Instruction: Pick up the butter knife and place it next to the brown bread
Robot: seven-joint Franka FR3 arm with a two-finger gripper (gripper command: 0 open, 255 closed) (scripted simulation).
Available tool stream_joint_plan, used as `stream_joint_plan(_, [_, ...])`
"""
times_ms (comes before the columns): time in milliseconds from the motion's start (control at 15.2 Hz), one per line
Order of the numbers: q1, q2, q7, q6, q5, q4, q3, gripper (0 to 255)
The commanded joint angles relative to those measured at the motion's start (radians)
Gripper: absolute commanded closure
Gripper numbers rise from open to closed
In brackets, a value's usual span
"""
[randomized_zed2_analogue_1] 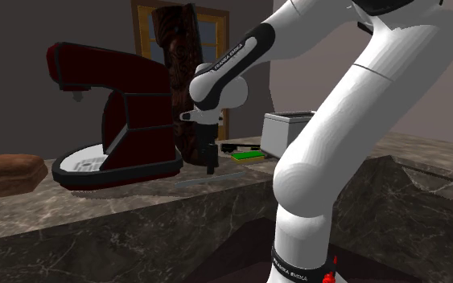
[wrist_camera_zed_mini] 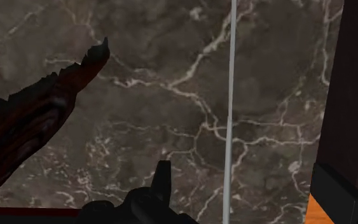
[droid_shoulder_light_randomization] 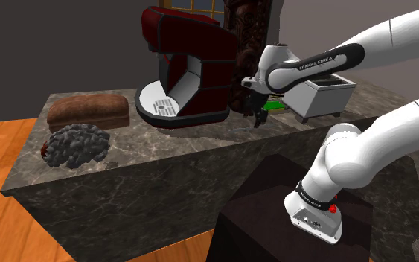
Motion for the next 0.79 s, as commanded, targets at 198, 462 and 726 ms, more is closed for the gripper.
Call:
stream_joint_plan(198, [0.009,0.054,-0.010,0.085,0.000,-0.031,-0.022,0])
stream_joint_plan(462, [0.009,0.054,-0.010,0.085,0.000,-0.031,-0.022,0])
stream_joint_plan(726, [0.009,0.054,-0.010,0.085,0.000,-0.030,-0.022,255])
